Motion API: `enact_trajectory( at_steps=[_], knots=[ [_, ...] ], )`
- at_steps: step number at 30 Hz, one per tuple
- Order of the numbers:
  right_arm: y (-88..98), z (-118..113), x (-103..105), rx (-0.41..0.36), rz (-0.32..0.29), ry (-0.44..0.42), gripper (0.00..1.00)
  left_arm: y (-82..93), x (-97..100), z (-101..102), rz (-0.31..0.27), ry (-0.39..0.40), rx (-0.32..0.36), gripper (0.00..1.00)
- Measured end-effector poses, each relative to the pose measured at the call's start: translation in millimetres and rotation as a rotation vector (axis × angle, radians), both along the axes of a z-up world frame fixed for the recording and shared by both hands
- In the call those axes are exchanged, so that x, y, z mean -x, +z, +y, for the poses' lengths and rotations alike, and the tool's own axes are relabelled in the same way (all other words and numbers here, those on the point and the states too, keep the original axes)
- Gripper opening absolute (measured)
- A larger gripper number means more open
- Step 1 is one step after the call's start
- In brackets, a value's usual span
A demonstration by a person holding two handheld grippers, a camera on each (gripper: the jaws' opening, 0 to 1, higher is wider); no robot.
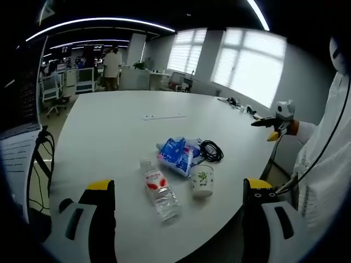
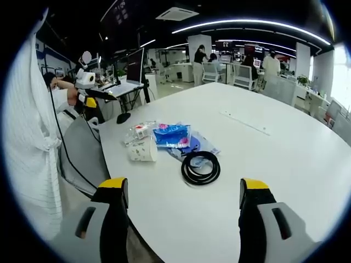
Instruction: Arrange the tabletop items into an orderly group along one side of the table until the central work area is clear of visible clutter.
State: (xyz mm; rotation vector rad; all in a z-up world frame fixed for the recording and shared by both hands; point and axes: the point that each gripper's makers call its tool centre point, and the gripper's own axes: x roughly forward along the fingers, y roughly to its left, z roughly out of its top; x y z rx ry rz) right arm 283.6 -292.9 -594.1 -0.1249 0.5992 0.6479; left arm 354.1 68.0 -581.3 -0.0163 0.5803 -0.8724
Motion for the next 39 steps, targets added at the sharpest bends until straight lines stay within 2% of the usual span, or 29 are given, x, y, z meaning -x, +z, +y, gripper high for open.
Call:
enact_trajectory(
  at_steps=[19, 39],
  knots=[
    [-4.3, 2, 3, -0.009, 0.010, 0.000, 0.83, -1.2, 1.6, 0, 0.002, -0.002, -0.003, 1.00],
    [-17.5, 9, 1, -0.015, 0.046, 0.008, 0.83, -15.7, 3.5, -7, 0.034, -0.004, 0.002, 1.00]
  ],
)
